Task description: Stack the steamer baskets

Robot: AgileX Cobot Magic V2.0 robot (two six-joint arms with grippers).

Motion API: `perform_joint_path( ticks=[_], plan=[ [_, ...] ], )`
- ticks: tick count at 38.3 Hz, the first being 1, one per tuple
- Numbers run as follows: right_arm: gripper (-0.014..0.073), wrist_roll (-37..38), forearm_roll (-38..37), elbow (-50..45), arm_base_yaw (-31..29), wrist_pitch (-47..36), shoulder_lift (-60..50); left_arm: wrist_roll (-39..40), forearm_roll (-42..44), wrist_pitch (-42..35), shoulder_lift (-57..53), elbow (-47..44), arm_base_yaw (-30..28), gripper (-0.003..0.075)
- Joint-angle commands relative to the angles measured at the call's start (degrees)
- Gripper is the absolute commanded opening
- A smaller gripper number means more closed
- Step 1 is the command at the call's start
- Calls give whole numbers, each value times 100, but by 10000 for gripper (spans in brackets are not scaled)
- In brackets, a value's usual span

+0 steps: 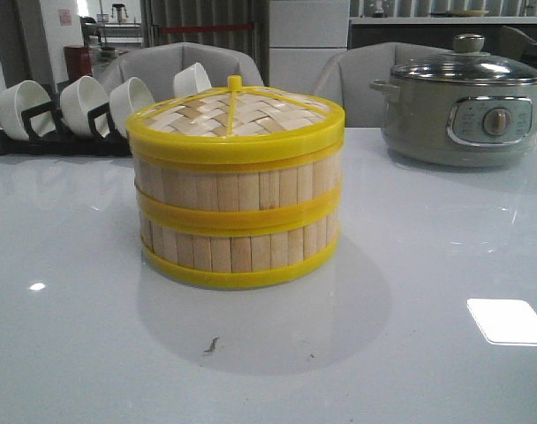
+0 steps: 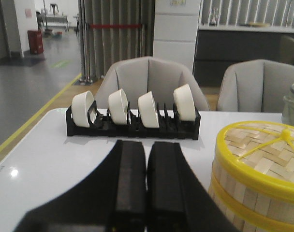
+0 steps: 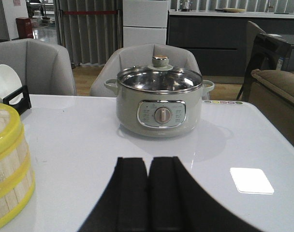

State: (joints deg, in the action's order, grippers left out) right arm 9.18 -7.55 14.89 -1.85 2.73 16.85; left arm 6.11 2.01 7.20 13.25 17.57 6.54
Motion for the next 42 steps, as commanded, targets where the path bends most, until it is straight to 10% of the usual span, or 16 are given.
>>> perform_joint_path(
  ticks=[1,12,42],
  plan=[
    [50,-22,-16,173,-36,-527,34,39,-151,-1046,-326,-458,-28,87],
    [50,-22,-16,173,-36,-527,34,96,-440,-1185,-1341,-1789,-28,87],
    [50,-22,-16,173,-36,-527,43,84,-377,-1059,-1425,-1797,-28,87]
  ],
)
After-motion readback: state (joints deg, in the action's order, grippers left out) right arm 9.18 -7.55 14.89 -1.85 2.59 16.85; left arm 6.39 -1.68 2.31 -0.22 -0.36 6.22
